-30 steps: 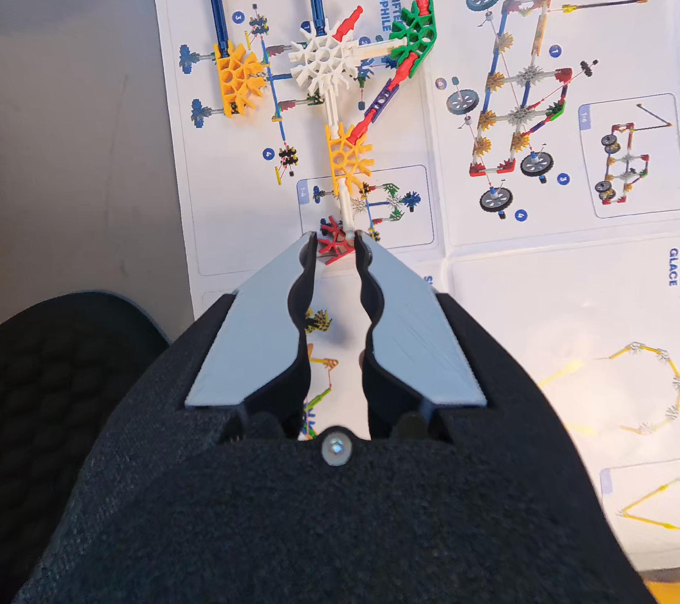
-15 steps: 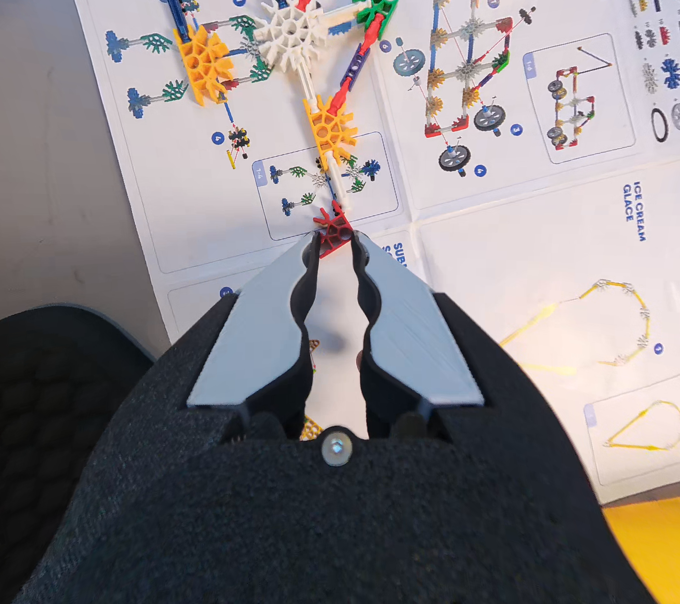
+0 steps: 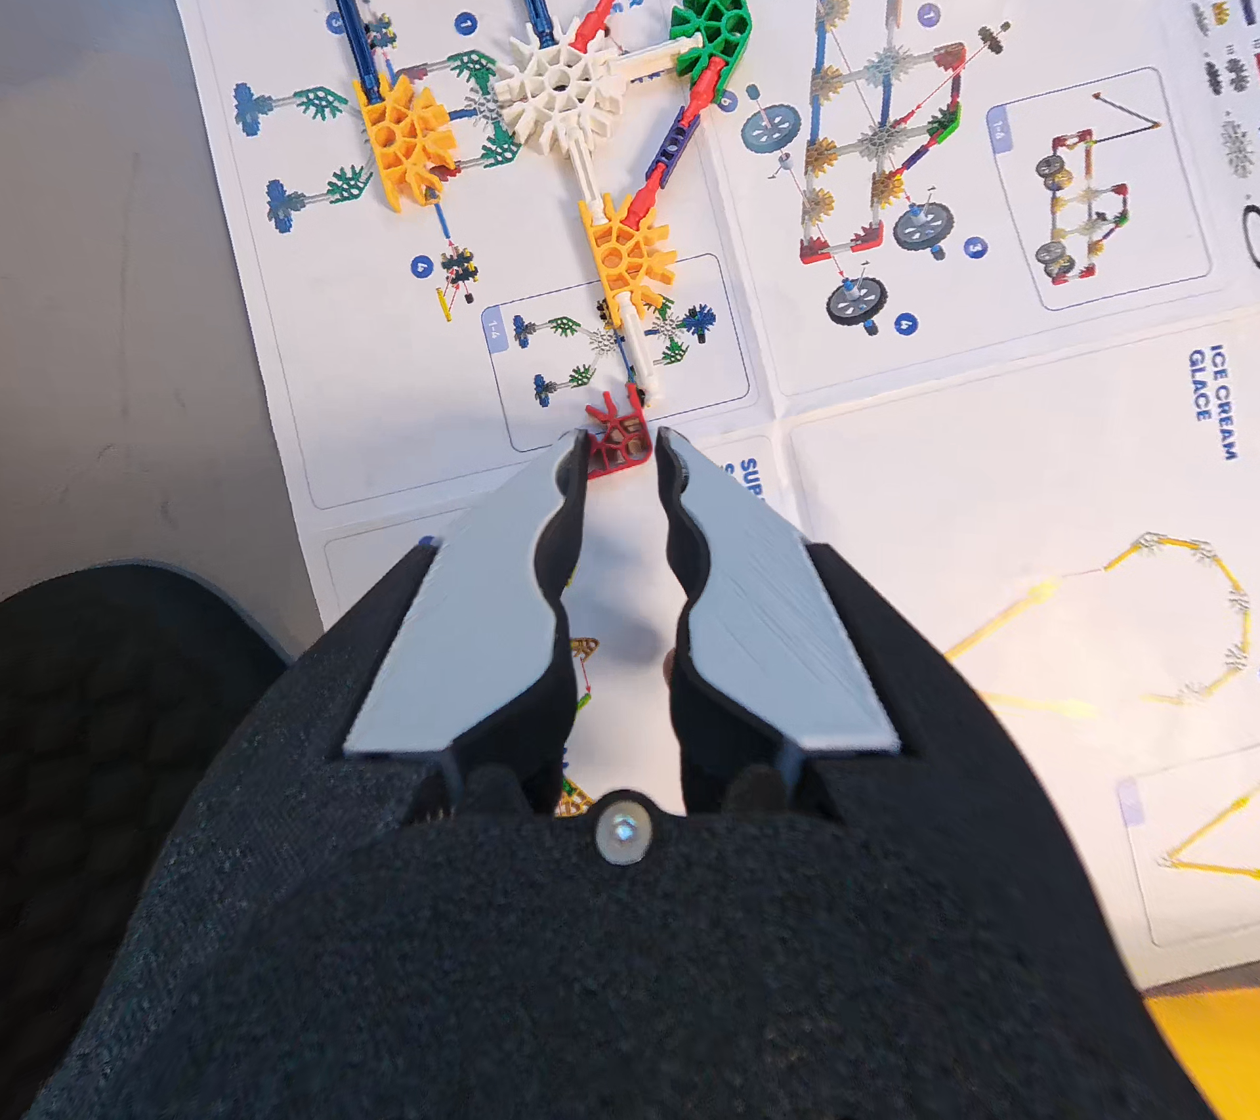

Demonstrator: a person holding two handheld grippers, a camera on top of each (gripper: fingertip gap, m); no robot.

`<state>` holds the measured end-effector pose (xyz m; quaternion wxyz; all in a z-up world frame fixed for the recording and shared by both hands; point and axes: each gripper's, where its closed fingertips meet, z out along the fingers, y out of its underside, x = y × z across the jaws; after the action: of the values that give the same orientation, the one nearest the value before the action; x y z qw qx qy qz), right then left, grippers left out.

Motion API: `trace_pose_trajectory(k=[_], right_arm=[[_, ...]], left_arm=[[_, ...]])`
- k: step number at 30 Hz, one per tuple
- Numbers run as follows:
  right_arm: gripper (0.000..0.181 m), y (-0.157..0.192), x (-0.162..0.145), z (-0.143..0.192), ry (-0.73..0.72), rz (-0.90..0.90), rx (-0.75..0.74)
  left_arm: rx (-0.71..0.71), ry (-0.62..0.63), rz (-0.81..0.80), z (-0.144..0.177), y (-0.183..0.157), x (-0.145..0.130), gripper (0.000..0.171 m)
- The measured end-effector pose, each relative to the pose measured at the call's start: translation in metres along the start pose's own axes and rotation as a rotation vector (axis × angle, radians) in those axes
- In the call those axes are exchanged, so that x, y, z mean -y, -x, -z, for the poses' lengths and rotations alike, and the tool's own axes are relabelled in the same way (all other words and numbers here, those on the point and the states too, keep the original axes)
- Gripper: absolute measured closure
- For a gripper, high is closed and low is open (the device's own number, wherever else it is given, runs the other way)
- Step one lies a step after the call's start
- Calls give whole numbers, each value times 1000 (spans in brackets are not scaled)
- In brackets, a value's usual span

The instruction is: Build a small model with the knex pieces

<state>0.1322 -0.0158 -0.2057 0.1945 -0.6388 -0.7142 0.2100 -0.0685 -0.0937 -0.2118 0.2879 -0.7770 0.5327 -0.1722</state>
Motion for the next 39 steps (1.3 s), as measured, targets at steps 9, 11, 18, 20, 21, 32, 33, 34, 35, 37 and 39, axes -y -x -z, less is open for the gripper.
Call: trace_pose_trajectory(k=[9, 11, 18, 20, 21, 32, 33, 34, 35, 37, 39], right_arm=[[163, -7, 11, 6, -45, -65, 7], [163, -10, 20, 6, -55, -53, 15], [164, -12, 20, -12, 73, 44, 98], [168, -9, 21, -15, 91, 75, 125], [172, -9, 21, -17, 99, 84, 129], [177, -4, 38, -8, 63, 36, 149], [178, -1, 37, -8, 64, 26, 142], [177, 2, 35, -9, 69, 16, 131], [177, 4, 32, -10, 70, 10, 116], [177, 6, 28, -13, 62, -15, 88], [176, 6, 25, -14, 47, -45, 47]], left_arm=[[-8, -26, -15, 0, 0, 0, 164], [-13, -28, -13, 0, 0, 0, 164], [-6, -33, -15, 1, 0, -1, 164], [-6, -34, -16, 1, 1, -1, 164], [-7, -33, -17, 2, 1, -2, 164], [16, -47, -7, 12, 8, -5, 164], [19, -49, -9, 12, 8, -5, 164], [22, -48, -13, 11, 8, -4, 164], [25, -45, -17, 10, 8, -4, 164], [24, -33, -23, 8, 9, -5, 164], [22, -27, -24, 6, 8, -5, 164]])
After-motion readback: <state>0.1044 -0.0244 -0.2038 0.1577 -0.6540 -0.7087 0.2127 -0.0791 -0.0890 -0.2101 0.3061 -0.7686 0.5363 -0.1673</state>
